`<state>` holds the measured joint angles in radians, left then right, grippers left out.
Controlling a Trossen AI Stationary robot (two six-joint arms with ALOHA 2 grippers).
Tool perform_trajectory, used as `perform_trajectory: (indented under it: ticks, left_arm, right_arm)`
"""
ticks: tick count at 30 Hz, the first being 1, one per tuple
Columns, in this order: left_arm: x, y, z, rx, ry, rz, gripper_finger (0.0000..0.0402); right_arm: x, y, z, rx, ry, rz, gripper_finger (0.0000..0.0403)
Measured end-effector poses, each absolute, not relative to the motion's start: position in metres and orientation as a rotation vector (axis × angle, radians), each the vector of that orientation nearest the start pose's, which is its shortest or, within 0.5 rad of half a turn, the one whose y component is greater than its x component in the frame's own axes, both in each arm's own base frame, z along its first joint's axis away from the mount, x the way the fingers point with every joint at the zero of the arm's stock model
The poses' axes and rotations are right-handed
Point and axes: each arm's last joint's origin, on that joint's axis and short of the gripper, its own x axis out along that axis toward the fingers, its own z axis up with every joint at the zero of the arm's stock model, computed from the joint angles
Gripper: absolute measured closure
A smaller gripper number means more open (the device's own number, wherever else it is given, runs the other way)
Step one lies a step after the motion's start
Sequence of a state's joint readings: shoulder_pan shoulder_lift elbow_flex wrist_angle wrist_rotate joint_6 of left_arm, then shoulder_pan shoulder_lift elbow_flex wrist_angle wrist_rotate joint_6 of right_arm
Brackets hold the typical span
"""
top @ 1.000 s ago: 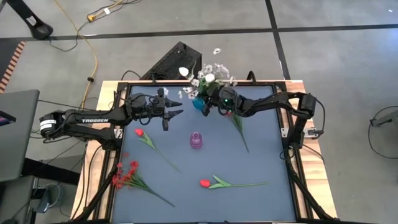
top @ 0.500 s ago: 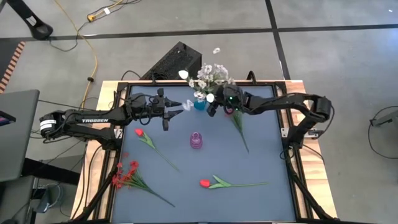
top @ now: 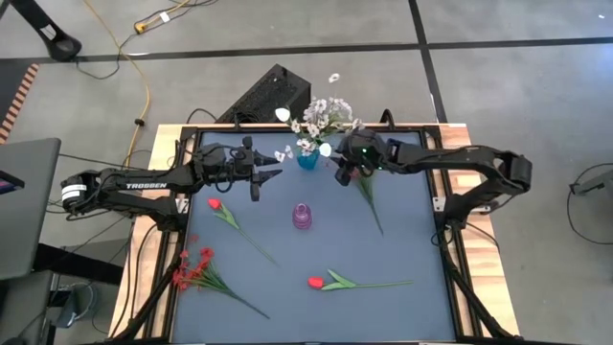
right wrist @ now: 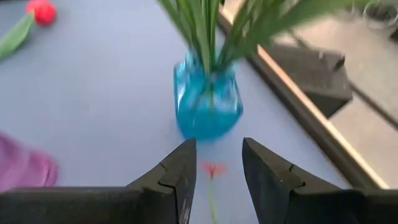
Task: Sort flowers into vase by color
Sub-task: Put the top red flowers into the purple vase
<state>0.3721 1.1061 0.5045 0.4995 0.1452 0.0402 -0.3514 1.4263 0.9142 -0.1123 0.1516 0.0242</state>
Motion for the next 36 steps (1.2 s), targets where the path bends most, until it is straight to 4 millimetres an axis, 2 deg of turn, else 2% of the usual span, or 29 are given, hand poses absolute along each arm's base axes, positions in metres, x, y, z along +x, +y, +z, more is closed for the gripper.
perform_trajectory:
  ticks: [8, 16, 19, 22, 25, 31, 36]
  left_arm:
    - [0.218, 0.081, 0.233, -0.006, 0.184, 0.234, 0.0266]
    - [0.216, 0.079, 0.222, -0.037, 0.294, 0.213, 0.0266]
    - [0.214, 0.078, 0.217, -0.053, 0.343, 0.184, 0.0266]
    - [0.214, 0.075, 0.214, -0.06, 0.375, 0.171, 0.0266]
    - [0.215, 0.072, 0.214, -0.057, 0.377, 0.157, 0.0266]
    - [0.218, 0.066, 0.216, -0.035, 0.359, 0.129, 0.0266]
    - [0.219, 0.067, 0.221, -0.024, 0.299, 0.131, 0.0266]
  right_arm:
    - [0.257, -0.077, 0.243, 0.234, 0.82, -0.483, 0.025]
    - [0.247, -0.044, 0.224, 0.41, 1.055, -0.535, 0.026]
    - [0.246, -0.031, 0.215, 0.404, 1.135, -0.55, 0.0261]
    - [0.244, -0.014, 0.208, 0.308, 1.194, -0.6, 0.0261]
    - [0.24, 0.003, 0.203, 0.214, 1.179, -0.675, 0.0262]
    - [0.22, 0.011, 0.173, 0.374, 1.106, -0.81, 0.0262]
    - [0.212, 0.009, 0.152, 0.452, 1.047, -0.803, 0.025]
